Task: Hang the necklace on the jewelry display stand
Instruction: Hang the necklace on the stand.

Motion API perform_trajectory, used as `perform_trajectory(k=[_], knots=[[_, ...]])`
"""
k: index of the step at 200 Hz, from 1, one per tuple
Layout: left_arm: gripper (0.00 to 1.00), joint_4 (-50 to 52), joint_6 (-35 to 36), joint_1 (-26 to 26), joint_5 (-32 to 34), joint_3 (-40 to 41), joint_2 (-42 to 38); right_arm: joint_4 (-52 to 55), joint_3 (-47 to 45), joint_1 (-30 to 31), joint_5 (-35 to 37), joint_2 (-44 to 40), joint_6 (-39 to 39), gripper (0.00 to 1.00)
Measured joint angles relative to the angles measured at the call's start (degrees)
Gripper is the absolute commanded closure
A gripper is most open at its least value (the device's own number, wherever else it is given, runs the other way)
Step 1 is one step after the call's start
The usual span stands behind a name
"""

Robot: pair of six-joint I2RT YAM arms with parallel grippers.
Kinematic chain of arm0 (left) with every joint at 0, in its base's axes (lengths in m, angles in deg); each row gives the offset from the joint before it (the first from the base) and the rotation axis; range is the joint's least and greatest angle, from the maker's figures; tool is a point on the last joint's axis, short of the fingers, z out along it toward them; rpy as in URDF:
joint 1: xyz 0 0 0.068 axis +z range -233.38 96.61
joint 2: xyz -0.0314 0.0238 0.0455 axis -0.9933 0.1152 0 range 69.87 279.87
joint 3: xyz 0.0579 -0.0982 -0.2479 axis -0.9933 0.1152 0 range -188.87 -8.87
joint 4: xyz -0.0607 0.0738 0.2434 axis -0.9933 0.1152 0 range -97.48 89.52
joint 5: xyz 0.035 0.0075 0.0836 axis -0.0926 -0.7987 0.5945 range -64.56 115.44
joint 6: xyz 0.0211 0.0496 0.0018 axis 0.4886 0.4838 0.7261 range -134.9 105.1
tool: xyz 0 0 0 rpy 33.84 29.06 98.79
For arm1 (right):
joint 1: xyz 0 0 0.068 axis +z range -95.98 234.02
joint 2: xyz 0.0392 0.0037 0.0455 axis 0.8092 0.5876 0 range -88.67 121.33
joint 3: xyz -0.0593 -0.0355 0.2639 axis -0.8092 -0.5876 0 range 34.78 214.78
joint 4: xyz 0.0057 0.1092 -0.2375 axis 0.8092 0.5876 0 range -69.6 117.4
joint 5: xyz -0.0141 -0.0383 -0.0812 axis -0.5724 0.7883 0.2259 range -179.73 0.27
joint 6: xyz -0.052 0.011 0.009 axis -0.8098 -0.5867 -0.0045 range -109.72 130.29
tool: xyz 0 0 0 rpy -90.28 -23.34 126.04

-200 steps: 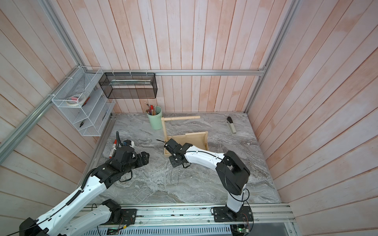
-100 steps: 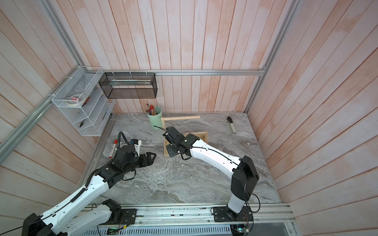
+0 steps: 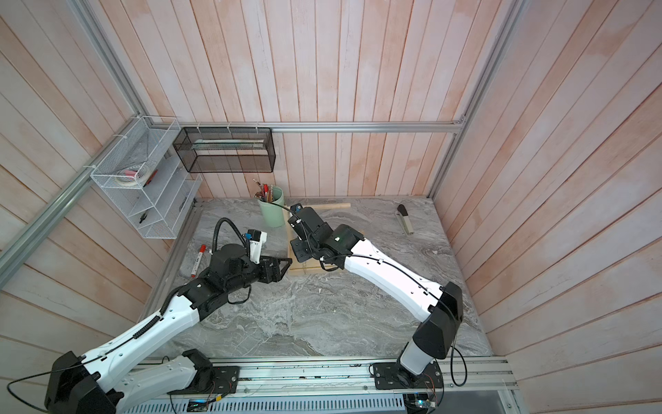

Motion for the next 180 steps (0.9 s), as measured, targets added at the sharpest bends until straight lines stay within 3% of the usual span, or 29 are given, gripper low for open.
perform_trajectory(k=[180], knots=[[0.09, -8.0, 4.3, -1.1, -1.9, -6.8, 8.7, 0.3, 2.6, 0.0, -0.1, -3.7, -1.1, 1.0]])
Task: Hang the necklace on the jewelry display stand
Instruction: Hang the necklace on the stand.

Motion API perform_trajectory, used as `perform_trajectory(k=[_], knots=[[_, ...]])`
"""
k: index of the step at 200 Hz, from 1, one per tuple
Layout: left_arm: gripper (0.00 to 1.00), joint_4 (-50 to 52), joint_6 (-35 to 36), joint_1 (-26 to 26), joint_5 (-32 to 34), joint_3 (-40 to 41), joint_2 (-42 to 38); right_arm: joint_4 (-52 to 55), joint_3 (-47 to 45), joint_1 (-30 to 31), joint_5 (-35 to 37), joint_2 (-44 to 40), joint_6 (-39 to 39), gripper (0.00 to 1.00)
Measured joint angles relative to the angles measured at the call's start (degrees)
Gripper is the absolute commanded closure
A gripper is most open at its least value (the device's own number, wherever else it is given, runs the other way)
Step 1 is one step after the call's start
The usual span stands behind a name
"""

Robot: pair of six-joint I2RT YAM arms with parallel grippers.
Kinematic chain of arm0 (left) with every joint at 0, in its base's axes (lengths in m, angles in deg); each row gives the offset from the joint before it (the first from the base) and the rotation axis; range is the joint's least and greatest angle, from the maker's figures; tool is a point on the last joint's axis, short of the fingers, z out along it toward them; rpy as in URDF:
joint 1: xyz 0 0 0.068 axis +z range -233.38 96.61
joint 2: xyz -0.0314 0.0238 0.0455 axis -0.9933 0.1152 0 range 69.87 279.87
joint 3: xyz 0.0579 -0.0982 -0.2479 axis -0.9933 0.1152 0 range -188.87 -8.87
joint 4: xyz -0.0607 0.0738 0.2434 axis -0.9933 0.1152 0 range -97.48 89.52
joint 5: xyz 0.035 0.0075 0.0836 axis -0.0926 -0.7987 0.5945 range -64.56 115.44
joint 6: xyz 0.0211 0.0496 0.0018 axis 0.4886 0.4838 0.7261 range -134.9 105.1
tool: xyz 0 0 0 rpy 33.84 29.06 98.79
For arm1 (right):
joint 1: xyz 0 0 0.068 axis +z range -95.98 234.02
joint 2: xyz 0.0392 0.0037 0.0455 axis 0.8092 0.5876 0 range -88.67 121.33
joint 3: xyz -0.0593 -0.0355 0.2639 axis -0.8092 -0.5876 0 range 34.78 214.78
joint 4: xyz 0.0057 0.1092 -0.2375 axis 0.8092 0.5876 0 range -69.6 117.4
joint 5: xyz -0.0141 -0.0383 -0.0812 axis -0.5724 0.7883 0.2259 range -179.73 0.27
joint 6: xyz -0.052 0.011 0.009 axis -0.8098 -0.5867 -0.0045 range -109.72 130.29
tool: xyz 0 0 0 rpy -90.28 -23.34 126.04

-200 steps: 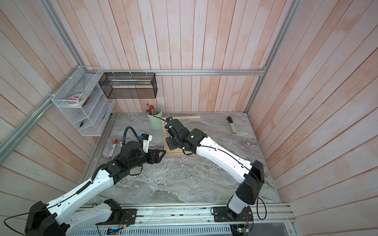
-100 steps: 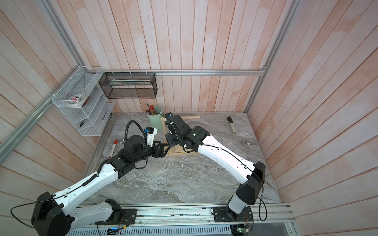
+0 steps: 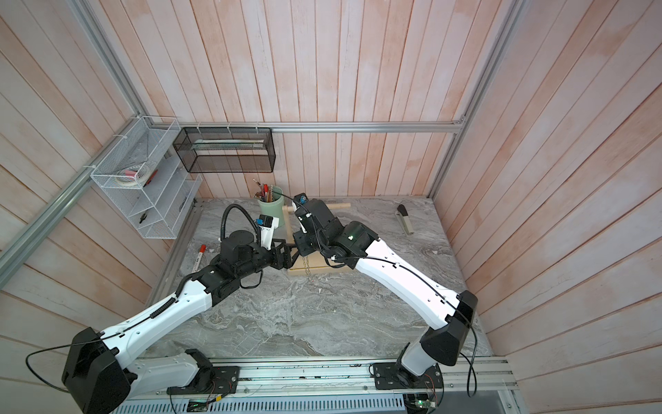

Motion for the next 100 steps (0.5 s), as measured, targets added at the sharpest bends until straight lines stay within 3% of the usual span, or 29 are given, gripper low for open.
perform_trajectory(k=[100], knots=[[0.09, -1.7, 1.5, 0.0, 0.0, -3.0, 4.5, -0.1, -0.1, 0.0, -0.6, -2.3, 0.0, 1.0]])
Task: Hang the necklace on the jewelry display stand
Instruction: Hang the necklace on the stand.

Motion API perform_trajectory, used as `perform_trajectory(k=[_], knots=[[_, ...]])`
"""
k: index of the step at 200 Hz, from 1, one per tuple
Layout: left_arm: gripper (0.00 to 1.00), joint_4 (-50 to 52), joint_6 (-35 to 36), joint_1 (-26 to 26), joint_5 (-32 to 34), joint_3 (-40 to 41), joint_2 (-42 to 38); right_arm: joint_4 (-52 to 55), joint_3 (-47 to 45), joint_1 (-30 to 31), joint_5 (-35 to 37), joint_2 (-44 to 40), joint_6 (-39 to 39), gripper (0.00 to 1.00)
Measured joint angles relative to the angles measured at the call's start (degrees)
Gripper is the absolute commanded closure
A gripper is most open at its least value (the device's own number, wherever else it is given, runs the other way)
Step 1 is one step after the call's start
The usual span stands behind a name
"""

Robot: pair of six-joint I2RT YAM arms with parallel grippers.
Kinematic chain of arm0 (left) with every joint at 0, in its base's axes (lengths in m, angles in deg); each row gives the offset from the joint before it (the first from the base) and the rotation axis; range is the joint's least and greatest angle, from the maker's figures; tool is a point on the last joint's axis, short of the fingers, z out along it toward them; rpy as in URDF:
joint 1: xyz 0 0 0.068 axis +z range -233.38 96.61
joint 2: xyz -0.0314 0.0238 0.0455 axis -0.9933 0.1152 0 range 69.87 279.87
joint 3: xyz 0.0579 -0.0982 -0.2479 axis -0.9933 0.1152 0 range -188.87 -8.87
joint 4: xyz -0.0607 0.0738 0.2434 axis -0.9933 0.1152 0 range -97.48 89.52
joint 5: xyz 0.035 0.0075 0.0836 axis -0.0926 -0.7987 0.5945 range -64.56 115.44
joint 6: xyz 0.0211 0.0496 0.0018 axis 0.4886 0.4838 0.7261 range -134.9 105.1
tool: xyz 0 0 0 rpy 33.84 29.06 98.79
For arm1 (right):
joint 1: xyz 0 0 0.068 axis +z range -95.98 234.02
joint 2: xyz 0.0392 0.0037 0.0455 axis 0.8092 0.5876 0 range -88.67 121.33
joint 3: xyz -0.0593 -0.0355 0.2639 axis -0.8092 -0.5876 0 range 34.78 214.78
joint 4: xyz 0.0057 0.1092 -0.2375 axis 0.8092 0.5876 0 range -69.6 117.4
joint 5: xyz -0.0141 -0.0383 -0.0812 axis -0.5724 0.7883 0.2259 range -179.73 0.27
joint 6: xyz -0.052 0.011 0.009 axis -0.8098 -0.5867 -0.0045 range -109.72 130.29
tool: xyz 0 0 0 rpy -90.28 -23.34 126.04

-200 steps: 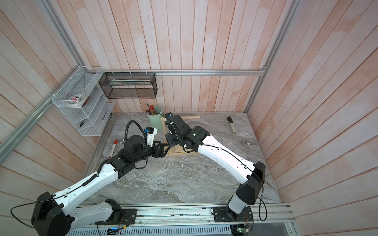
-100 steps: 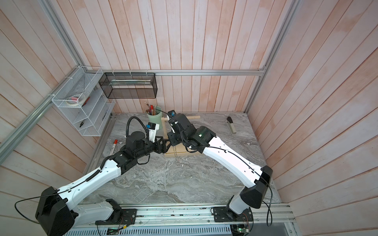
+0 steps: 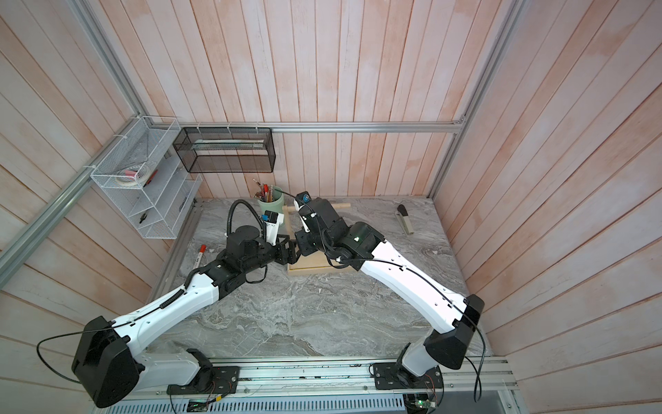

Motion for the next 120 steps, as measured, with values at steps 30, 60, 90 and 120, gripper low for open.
perform_trajectory(k=[30, 60, 90, 120], knots=[[0.09, -0.4, 0.3, 0.0, -0.1, -0.5, 0.2, -0.1, -0.2, 0.0, 0.1, -0.5, 0.0, 1.0], [0.09, -0.4, 0.7, 0.0, -1.2, -1.1, 0.2, -0.2, -0.8, 0.0, 0.5, -0.5, 0.0, 1.0], [0.07, -0.3, 0.9, 0.0, -2.1, -1.1, 0.2, -0.4, -1.4, 0.0, 1.4, -0.5, 0.0, 1.0], [0.07, -0.3, 0.9, 0.0, -2.1, -1.1, -0.5, -0.4, -1.4, 0.0, 2.3, -0.5, 0.0, 1.0]])
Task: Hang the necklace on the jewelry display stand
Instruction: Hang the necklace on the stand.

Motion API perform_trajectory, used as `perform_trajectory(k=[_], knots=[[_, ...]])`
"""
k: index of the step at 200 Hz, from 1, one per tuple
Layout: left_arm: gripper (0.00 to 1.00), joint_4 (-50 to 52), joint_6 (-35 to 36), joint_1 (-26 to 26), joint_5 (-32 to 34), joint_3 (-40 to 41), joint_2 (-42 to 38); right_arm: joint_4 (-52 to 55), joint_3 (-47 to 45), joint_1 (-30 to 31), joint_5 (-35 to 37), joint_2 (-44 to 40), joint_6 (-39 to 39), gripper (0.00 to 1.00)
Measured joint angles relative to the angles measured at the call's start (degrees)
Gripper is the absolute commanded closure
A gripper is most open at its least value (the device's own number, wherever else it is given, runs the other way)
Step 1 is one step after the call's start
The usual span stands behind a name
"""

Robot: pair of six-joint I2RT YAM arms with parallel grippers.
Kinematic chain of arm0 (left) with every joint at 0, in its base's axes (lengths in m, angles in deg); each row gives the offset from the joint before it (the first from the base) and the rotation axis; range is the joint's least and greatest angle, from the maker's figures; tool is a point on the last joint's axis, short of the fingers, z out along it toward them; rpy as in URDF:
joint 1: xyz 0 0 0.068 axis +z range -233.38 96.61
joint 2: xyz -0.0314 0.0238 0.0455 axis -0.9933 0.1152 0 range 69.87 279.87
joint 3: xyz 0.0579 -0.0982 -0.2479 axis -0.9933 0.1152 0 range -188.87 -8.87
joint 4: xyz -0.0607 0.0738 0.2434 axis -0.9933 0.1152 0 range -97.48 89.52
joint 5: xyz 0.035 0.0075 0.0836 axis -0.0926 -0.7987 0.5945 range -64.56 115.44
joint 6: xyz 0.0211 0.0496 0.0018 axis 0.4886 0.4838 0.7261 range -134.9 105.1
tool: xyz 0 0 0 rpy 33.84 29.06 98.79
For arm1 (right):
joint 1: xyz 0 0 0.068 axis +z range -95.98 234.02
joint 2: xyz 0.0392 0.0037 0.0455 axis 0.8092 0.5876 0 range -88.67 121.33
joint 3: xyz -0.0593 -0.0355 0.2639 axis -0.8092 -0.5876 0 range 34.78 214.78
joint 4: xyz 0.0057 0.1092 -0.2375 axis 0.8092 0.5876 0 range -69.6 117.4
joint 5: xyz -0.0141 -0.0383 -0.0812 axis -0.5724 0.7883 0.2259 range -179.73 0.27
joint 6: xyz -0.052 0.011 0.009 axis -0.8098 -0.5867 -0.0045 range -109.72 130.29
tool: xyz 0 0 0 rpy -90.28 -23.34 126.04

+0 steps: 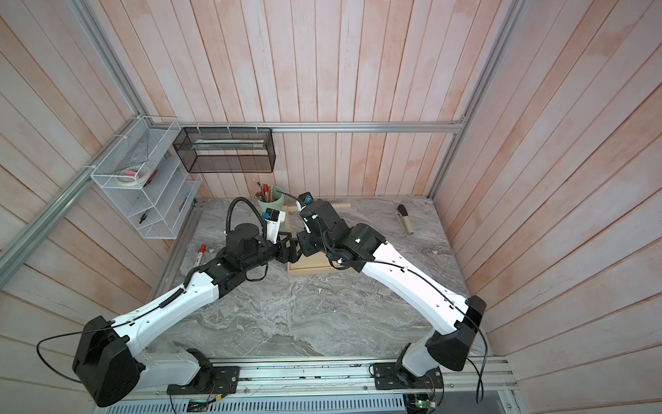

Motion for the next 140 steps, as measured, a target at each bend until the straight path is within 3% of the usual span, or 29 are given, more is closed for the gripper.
perform_trajectory(k=[111, 140], knots=[[0.06, -0.1, 0.2, 0.0, 1.1, -0.2, 0.3, -1.7, -0.2, 0.0, -1.6, -0.9, 0.0, 1.0], [0.12, -0.2, 0.3, 0.0, 1.5, -0.5, 1.2, -2.4, -0.2, 0.0, -2.6, -1.4, 0.0, 1.0]])
